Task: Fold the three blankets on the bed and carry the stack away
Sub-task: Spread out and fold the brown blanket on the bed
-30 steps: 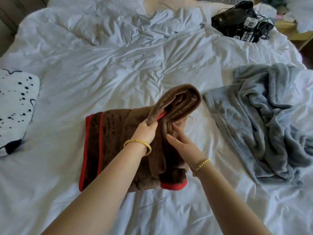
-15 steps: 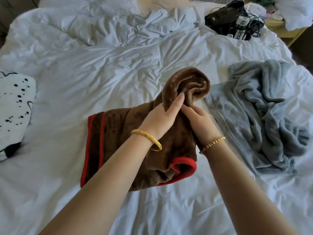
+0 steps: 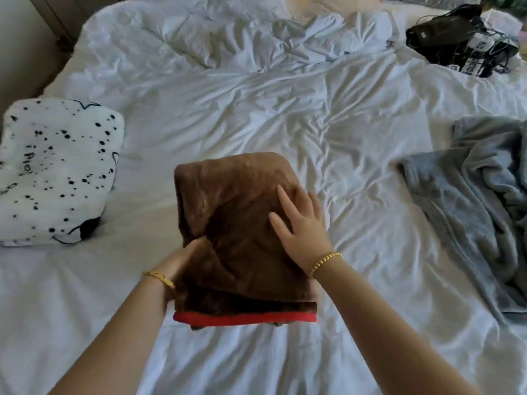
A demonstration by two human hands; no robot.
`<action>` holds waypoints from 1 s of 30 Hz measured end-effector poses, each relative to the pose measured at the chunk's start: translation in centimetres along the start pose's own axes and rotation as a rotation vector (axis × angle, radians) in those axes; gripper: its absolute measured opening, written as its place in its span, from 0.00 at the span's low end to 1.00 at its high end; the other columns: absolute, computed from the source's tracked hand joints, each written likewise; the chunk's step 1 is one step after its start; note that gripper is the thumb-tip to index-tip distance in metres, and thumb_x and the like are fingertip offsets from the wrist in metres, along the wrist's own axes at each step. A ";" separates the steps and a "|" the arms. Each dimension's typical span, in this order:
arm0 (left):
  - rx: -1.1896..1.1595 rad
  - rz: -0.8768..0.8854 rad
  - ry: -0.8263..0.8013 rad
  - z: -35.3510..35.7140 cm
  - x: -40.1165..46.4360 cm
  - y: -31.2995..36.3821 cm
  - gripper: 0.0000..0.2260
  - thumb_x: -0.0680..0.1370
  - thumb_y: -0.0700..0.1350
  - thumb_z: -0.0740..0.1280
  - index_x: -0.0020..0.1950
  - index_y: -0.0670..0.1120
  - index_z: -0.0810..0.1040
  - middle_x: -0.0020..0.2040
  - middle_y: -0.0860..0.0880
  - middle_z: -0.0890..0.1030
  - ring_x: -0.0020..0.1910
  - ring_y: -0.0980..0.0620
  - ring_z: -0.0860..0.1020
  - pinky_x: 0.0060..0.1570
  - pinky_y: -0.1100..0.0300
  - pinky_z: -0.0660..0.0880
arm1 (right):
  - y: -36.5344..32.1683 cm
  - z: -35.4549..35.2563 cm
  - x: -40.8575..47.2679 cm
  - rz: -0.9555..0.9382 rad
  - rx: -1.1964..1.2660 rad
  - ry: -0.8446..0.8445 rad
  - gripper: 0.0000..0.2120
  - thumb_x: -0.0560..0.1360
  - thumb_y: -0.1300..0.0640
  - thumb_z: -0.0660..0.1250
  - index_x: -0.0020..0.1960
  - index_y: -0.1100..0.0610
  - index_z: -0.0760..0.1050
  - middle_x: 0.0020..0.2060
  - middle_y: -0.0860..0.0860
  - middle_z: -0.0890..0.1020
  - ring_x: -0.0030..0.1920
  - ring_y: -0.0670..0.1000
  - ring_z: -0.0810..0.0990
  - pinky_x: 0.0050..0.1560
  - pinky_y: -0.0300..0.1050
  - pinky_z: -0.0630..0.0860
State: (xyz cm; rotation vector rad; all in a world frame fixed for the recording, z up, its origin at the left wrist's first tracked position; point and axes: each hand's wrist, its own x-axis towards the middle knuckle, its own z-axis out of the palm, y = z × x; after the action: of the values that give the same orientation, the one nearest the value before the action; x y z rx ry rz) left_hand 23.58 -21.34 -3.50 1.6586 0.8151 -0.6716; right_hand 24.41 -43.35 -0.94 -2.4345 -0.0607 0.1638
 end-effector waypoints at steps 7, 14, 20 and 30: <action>0.336 0.595 0.593 -3.2 -0.3 0.6 0.24 0.79 0.39 0.60 0.74 0.40 0.59 0.71 0.39 0.67 0.70 0.40 0.65 0.70 0.49 0.61 | -3.8 8.3 0.6 0.003 -0.455 0.051 0.31 0.78 0.42 0.54 0.76 0.43 0.42 0.76 0.55 0.45 0.75 0.64 0.43 0.71 0.65 0.47; 1.190 0.949 0.279 3.6 0.5 4.6 0.26 0.81 0.54 0.53 0.76 0.58 0.46 0.78 0.50 0.42 0.76 0.43 0.40 0.71 0.37 0.42 | -1.3 5.0 0.1 0.350 -0.385 0.129 0.31 0.77 0.62 0.51 0.77 0.52 0.43 0.77 0.51 0.45 0.76 0.55 0.42 0.74 0.60 0.43; 1.084 1.040 0.251 6.8 4.2 5.4 0.24 0.82 0.54 0.46 0.75 0.59 0.41 0.78 0.52 0.41 0.76 0.47 0.41 0.72 0.41 0.43 | -1.8 5.3 1.6 0.231 -0.250 0.223 0.25 0.80 0.47 0.45 0.76 0.44 0.45 0.77 0.49 0.49 0.76 0.53 0.42 0.75 0.57 0.45; 0.886 0.829 0.352 9.5 9.8 5.3 0.24 0.76 0.57 0.47 0.73 0.65 0.53 0.77 0.46 0.54 0.76 0.42 0.49 0.68 0.34 0.48 | 1.8 10.3 1.8 0.306 -0.321 0.189 0.27 0.76 0.45 0.50 0.74 0.47 0.58 0.75 0.56 0.55 0.74 0.65 0.53 0.70 0.63 0.56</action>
State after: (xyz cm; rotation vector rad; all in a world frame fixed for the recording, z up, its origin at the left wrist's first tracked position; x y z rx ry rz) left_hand 33.57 -29.69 -10.18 2.7147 -0.0562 -0.1167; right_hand 24.83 -38.00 -10.09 -2.7563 0.3996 0.0611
